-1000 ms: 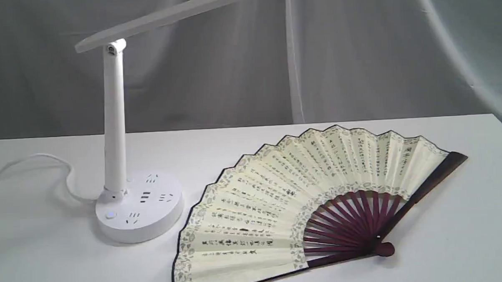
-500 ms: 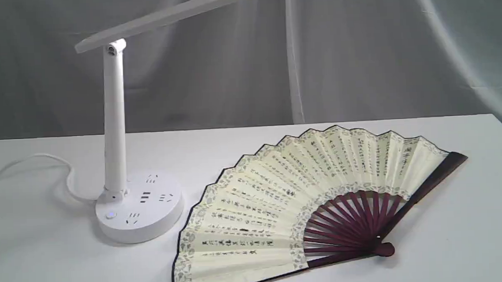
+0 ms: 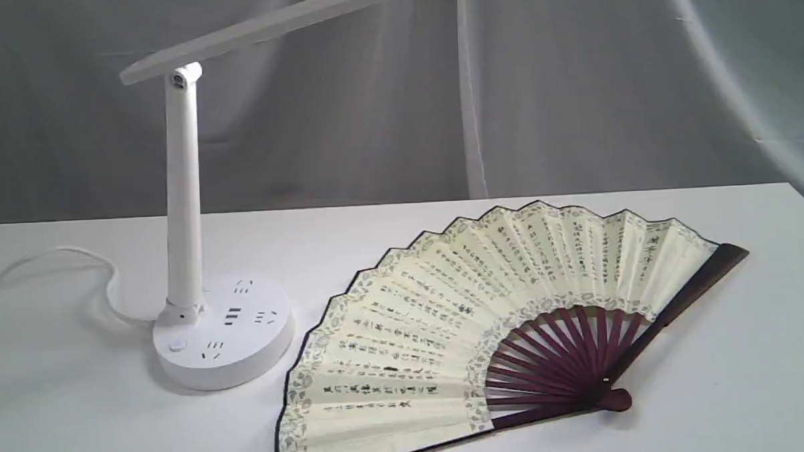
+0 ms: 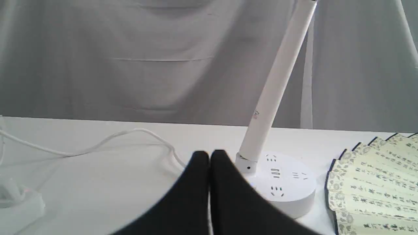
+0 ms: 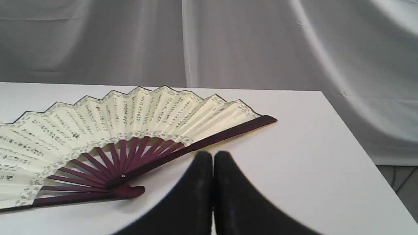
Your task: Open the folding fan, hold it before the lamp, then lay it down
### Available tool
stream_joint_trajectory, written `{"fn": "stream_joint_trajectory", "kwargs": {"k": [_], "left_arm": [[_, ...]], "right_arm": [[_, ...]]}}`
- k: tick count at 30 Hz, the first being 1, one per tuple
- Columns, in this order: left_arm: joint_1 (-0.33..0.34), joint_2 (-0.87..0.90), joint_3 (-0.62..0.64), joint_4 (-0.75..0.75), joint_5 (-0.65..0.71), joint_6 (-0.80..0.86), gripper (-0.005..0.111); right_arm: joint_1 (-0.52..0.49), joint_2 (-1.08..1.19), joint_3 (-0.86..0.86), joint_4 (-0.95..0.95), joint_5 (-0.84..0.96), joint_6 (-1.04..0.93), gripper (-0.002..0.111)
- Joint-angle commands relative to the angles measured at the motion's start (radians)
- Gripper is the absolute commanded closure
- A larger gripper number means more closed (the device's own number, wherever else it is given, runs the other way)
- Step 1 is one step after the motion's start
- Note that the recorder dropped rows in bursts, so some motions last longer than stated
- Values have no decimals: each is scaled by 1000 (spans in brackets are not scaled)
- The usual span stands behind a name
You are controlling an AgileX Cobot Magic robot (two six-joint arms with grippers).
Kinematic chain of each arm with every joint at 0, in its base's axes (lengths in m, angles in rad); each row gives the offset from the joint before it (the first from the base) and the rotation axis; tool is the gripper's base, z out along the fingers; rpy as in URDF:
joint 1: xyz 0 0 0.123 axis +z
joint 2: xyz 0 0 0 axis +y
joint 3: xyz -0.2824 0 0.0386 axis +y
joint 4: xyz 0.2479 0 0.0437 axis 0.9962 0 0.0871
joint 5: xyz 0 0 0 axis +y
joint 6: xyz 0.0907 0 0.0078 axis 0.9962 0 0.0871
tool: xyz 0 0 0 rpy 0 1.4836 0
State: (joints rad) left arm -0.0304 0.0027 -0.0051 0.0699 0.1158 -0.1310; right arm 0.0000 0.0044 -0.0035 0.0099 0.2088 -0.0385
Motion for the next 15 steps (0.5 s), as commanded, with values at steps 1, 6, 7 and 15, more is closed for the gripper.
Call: {"fn": "stream_joint_trajectory", "kwargs": {"k": [1, 6, 7, 15], "left_arm": [[2, -3, 5, -8, -3, 5, 107], [2, -3, 5, -8, -3, 5, 107], [2, -3, 5, -8, -3, 5, 107], [2, -3, 5, -8, -6, 5, 107]], "right_arm": [[0, -4, 3, 46, 7, 21, 108], [0, -4, 3, 66, 7, 21, 108], [0, -4, 3, 66, 7, 21, 108], [0, -4, 3, 65, 7, 20, 108]]}}
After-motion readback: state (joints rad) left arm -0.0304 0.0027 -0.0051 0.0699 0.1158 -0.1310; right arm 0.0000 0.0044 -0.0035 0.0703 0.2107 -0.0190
